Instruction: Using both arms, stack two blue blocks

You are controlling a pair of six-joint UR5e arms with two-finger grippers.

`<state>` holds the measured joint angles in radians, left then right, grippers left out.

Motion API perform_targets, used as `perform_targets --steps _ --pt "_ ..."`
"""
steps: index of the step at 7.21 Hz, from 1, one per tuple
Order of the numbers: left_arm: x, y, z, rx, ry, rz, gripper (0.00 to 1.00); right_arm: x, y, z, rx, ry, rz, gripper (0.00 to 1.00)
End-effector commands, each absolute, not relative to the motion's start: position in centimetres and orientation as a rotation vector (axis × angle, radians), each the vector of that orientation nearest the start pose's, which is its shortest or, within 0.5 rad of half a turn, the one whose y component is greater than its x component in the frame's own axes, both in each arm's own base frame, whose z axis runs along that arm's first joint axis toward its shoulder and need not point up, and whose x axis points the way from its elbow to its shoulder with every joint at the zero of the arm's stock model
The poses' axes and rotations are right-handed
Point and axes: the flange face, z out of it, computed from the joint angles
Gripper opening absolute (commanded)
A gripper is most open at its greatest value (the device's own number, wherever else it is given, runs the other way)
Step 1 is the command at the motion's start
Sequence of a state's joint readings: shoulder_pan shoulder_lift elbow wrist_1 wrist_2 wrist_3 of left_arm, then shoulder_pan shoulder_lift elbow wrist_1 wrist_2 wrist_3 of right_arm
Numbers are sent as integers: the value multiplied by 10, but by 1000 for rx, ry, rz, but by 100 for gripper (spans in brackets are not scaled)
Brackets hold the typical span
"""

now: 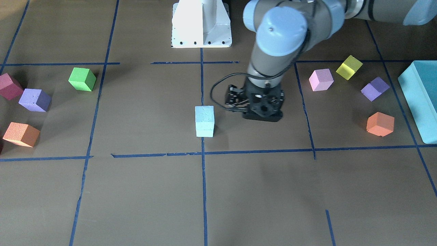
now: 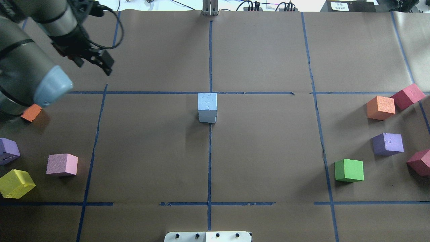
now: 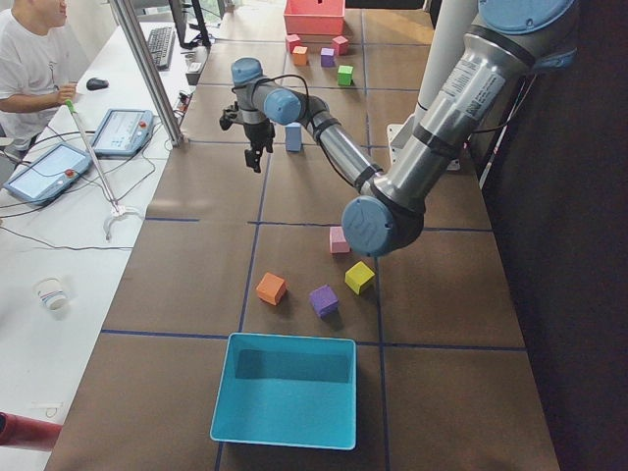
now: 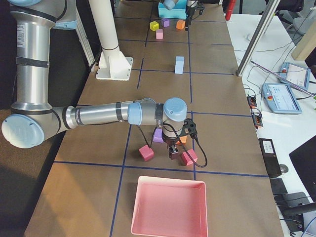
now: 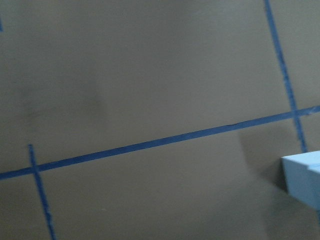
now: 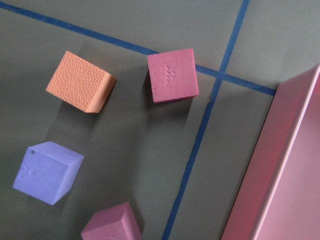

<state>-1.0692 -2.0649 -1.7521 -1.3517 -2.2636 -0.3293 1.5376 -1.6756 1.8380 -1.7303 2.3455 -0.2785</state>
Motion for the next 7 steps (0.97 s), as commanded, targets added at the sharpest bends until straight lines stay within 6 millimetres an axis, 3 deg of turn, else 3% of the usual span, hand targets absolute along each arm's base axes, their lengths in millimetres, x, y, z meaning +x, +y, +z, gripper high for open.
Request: perform_targets --steps 1,2,4,5,6,7 --pt "87 -581 437 130 797 324 100 48 -445 594 92 -772 -293 99" --pt "45 -556 493 107 785 334 100 48 -445 595 91 -772 -292 99" --pt "-12 -508 565 83 778 358 100 48 -445 596 89 -772 -292 99" --pt "-33 -484 593 65 781 339 100 48 -445 596 89 -772 -292 99" --pt "-47 -463 606 67 771 309 100 48 -445 596 89 -772 -292 99" --pt "-49 -452 634 11 770 286 100 48 -445 596 89 -772 -292 99"
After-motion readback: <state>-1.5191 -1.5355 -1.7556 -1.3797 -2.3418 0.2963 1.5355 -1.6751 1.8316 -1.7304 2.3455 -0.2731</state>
